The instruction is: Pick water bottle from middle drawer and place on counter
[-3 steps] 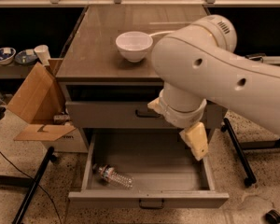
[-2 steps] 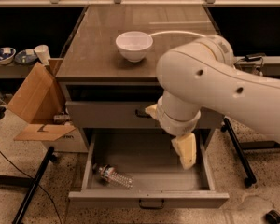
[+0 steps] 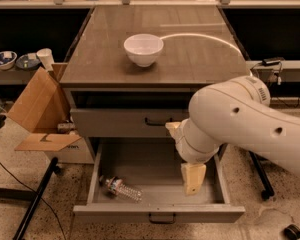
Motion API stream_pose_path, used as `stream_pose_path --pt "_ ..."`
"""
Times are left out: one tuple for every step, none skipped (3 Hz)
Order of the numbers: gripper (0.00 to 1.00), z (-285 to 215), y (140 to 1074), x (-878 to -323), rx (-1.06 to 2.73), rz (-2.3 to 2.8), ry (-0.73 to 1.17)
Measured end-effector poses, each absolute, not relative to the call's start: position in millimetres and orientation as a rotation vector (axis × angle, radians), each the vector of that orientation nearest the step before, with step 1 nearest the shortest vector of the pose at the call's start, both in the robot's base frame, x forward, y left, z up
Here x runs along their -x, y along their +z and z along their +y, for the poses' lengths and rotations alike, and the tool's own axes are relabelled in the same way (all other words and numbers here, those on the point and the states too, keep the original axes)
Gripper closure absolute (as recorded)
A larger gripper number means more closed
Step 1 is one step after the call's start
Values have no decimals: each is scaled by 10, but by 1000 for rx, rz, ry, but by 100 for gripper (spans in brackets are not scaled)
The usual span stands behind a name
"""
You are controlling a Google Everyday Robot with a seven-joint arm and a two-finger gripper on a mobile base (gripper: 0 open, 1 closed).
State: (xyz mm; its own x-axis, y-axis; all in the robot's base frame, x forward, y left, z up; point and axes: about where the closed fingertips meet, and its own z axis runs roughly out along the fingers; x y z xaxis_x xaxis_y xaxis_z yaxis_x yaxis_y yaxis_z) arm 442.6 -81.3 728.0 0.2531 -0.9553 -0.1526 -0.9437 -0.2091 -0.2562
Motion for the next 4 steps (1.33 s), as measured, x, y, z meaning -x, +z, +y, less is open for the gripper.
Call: stream_pose_path --pt "0 -774 7062 -4469 2047 1865 -35" --pt "0 -655 6819 -4552 1941 1921 11" --pt "0 -525 6564 -4592 1884 1944 82" --pt "0 -418 6337 -4617 1849 1953 152"
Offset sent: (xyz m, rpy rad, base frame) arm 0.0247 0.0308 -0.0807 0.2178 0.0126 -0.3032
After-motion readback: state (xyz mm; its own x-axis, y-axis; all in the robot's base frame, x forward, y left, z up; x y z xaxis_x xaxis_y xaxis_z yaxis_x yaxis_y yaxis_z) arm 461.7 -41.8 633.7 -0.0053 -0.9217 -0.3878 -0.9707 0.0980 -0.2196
